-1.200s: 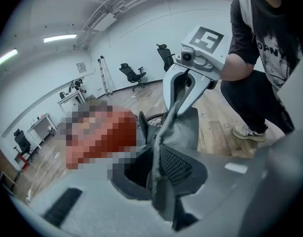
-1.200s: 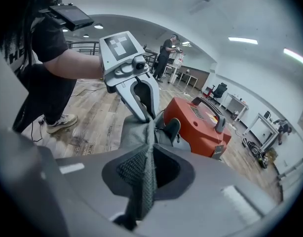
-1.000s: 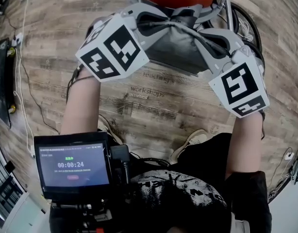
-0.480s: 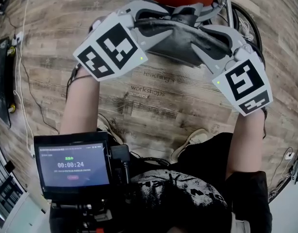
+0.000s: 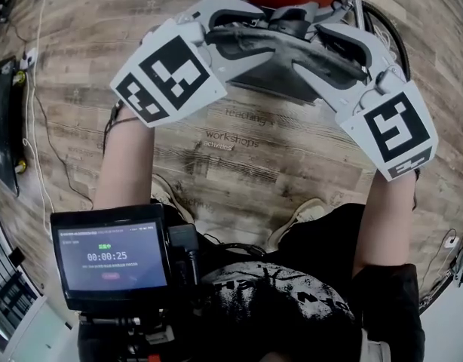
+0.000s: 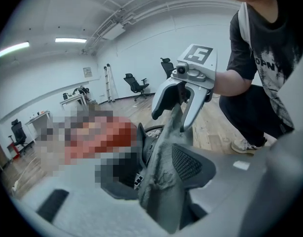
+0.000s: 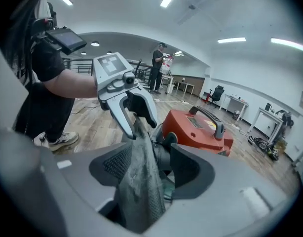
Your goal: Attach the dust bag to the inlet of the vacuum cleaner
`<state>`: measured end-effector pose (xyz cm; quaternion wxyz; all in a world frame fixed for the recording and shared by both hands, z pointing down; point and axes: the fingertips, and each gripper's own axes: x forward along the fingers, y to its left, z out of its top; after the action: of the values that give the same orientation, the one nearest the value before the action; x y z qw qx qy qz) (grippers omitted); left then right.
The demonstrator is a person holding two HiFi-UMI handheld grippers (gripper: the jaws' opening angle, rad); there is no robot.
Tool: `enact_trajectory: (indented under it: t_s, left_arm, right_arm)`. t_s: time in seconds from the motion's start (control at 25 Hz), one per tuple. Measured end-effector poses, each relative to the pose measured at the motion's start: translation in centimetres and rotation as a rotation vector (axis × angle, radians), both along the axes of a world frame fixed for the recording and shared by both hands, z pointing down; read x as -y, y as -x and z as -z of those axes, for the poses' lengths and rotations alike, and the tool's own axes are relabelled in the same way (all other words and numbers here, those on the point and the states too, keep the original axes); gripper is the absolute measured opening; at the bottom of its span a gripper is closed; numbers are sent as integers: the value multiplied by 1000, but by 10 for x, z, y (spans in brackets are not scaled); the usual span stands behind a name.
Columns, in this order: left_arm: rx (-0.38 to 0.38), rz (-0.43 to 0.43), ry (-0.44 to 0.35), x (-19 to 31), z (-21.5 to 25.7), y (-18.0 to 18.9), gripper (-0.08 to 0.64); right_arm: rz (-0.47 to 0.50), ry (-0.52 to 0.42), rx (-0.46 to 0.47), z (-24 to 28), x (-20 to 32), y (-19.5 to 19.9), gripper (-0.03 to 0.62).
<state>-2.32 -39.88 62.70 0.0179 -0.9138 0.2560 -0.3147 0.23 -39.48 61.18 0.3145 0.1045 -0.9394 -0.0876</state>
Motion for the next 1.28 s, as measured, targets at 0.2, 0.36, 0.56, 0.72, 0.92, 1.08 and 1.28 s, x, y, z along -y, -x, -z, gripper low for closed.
enact_trajectory:
  t_s: [0.2,0.36,0.56,0.72,0.92,1.08,1.28]
  left_arm:
    - [-68,22,-24,0,9,2,187]
    - [-137,45,-88,-1,34,5,75]
    - [-142,51,-114,-8,32,14,5]
    - [-172,70,-150,-7,46,17,5]
    - [-197,55,-241,-9,73,23,3]
    - [-245,75,-227,-8,75,24,3]
    - [-203,79,-199,-11,82,20,3]
  right_arm:
    - [-6,-52,52,13,6,8,227]
    - [-19,-136,78,32,9,12,133]
    - [-53,-119,108,30,8,14,84]
    - [-91,-126,93,41,12,4,84]
    - [-90,-138,112,54,9,8,37]
    - [-62,-137,144,60,2,18,5]
    - [-27,-134,183,64,-5,28,5]
